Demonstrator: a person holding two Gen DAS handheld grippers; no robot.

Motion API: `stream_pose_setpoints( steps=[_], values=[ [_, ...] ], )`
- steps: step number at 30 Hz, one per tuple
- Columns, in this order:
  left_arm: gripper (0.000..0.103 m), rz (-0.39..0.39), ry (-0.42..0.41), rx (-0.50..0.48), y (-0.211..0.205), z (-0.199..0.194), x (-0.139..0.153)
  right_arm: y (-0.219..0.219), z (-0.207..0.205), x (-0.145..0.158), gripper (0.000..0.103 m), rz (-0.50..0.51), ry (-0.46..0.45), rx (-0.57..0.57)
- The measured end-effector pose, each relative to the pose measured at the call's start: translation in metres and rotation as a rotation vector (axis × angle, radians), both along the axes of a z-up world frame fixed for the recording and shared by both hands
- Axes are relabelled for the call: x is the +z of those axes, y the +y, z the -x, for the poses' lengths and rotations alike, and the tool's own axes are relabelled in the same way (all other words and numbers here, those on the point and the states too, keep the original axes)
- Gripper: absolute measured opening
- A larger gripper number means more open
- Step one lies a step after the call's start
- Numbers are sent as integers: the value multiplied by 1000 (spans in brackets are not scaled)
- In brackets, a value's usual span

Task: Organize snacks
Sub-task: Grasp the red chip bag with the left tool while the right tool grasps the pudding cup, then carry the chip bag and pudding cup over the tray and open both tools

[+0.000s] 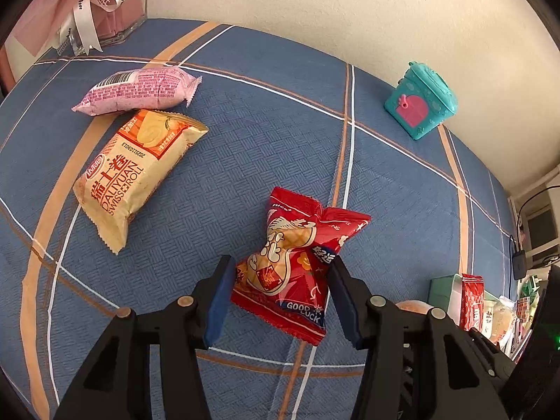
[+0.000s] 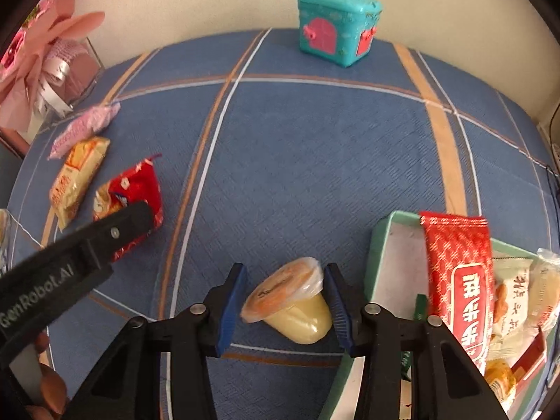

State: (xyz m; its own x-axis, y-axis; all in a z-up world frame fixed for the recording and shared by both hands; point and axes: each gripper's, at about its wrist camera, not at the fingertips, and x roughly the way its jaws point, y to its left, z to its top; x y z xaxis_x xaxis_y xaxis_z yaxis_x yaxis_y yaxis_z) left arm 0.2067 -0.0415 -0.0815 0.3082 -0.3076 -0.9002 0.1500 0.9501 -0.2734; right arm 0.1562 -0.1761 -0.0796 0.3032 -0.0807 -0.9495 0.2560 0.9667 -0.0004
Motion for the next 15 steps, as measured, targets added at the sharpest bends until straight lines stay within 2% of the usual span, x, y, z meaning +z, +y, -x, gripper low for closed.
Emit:
stream_pose_setpoints(
  steps=[8,15],
  values=[
    [55,-27,-5,-10,-5,-1,0,5,1,-2,46,17,21,18],
    [54,-42,4,-1,-5,-2,2,6,4,0,35,6,19,11]
  ],
)
